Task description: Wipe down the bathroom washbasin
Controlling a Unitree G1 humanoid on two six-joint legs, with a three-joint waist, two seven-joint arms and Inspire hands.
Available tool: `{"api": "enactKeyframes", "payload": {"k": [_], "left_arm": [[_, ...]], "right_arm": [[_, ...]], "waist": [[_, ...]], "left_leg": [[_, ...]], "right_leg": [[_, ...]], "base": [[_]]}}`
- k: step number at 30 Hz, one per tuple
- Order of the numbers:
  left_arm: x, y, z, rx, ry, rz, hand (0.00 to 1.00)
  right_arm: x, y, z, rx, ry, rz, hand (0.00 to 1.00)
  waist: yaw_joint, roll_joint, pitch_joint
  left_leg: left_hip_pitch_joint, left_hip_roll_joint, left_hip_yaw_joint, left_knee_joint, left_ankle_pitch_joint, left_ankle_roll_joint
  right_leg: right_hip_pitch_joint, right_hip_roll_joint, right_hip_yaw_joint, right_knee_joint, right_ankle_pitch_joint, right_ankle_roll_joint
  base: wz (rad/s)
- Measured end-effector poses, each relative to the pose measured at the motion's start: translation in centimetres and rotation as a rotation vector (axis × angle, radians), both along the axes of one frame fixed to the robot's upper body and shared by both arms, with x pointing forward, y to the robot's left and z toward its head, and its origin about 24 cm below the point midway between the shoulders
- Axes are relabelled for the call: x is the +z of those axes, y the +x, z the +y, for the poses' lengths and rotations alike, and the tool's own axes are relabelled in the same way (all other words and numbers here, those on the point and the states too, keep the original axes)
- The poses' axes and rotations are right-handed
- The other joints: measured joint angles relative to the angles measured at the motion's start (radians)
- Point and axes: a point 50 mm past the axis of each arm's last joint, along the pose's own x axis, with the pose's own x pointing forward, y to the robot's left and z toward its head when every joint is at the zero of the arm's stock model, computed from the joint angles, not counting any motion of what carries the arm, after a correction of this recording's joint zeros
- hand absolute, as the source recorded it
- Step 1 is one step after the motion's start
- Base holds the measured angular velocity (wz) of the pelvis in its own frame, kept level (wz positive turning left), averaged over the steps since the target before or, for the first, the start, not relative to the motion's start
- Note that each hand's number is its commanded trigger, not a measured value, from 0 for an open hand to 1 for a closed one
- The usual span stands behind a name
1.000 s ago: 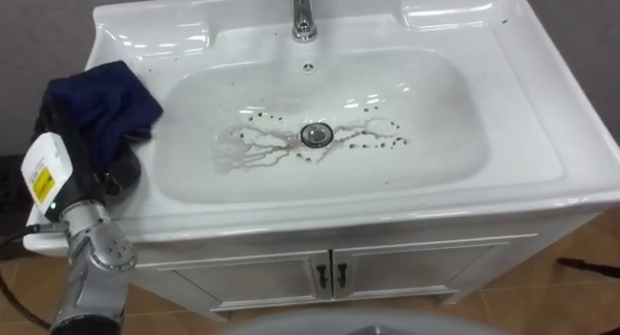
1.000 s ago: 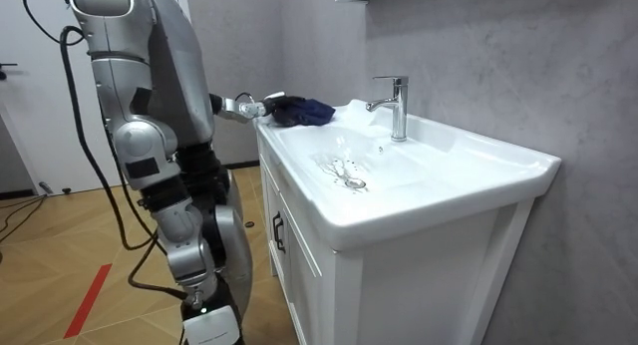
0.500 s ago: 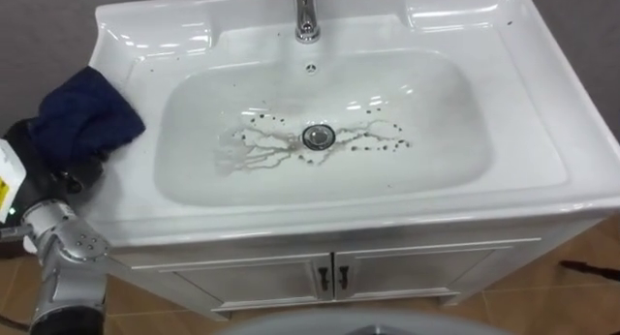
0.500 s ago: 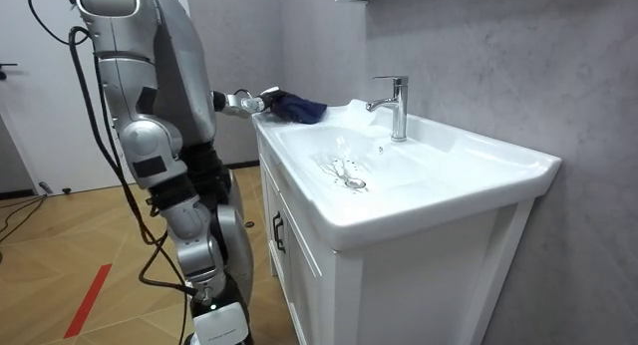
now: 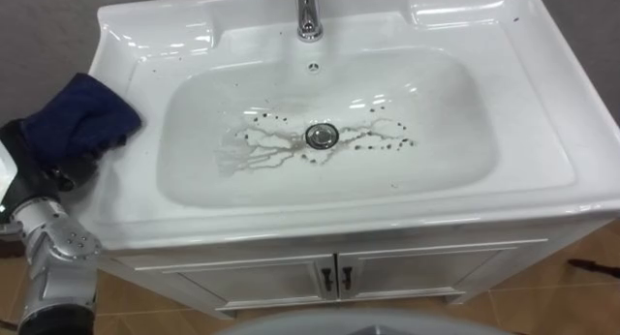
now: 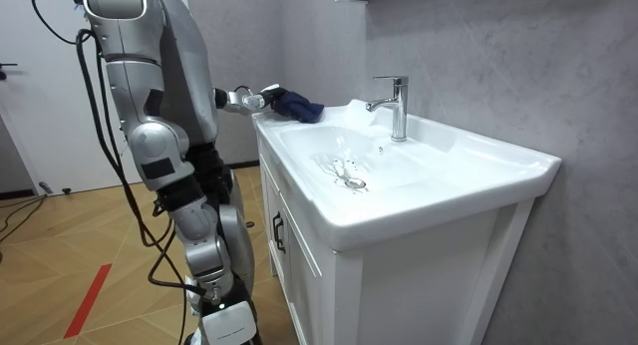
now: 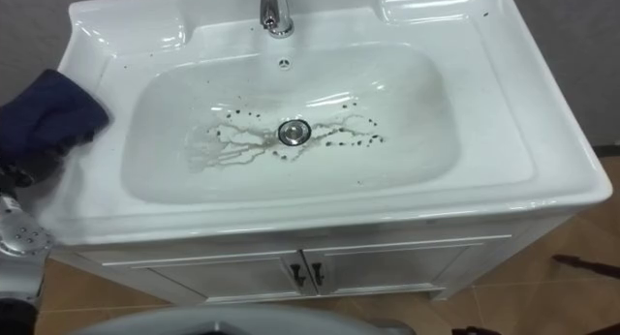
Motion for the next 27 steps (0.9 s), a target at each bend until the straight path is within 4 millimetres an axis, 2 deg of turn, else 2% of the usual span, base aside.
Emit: {"api": "enactKeyframes", "payload": {"k": [9,12,13,19,21,23,27], "left_arm": [[0.4,0.1,0.2,0.000,0.015,-0.010,1.00],[0.7,0.0,0.2,0.004,0.035,-0.019,1.00],[0.8,0.0,0.2,0.007,0.042,-0.024,1.00],[2.3,0.3,-0.4,-0.005,0.081,-0.096,1.00],[3.4,0.9,-0.8,-0.029,0.116,-0.139,1.00],[4.7,1.5,-1.3,-0.057,0.147,-0.193,1.00],[7.6,2.5,-2.6,-0.113,0.198,-0.357,1.00]], "right_arm": [[0.0,0.1,0.0,0.000,0.001,-0.020,0.00],[0.0,0.2,0.0,0.016,0.003,-0.030,0.00],[0.0,0.1,0.0,0.015,0.004,-0.031,0.00],[0.0,0.0,0.1,0.024,0.014,-0.039,0.00],[-0.1,0.2,0.4,0.031,0.021,-0.056,0.00],[-0.2,0.3,0.5,0.036,0.023,-0.068,0.00],[-0.2,0.2,0.6,0.030,0.021,-0.078,0.00]], "waist": [[-0.001,0.001,0.0006],[-0.003,0.003,0.0039],[-0.005,0.001,0.0033],[-0.013,-0.003,0.0118],[-0.002,-0.008,0.0219],[-0.001,-0.011,0.0258],[-0.002,-0.015,0.0238]], "left_leg": [[0.003,0.000,-0.003,0.000,0.000,0.000],[0.008,0.000,-0.003,0.000,0.000,0.000],[0.007,0.000,-0.003,0.001,0.000,0.000],[-0.024,-0.001,-0.030,0.003,0.000,0.000],[-0.031,0.000,-0.034,0.004,0.000,0.000],[-0.045,0.000,-0.043,0.006,0.000,0.000],[-0.046,0.000,-0.043,0.005,0.000,0.000]], "right_leg": [[0.002,-0.001,-0.002,-0.001,0.000,0.000],[0.007,-0.001,0.001,-0.013,0.000,0.000],[0.007,-0.002,-0.002,-0.016,0.000,0.000],[-0.011,-0.002,-0.028,-0.017,0.003,0.001],[-0.015,-0.002,-0.031,-0.018,0.003,0.001],[-0.026,-0.004,-0.038,-0.017,0.003,0.000],[-0.022,-0.006,-0.036,-0.016,0.003,0.001]], "base": [[0.00],[-0.03],[0.05],[0.15],[0.08],[0.08],[-0.01]]}}
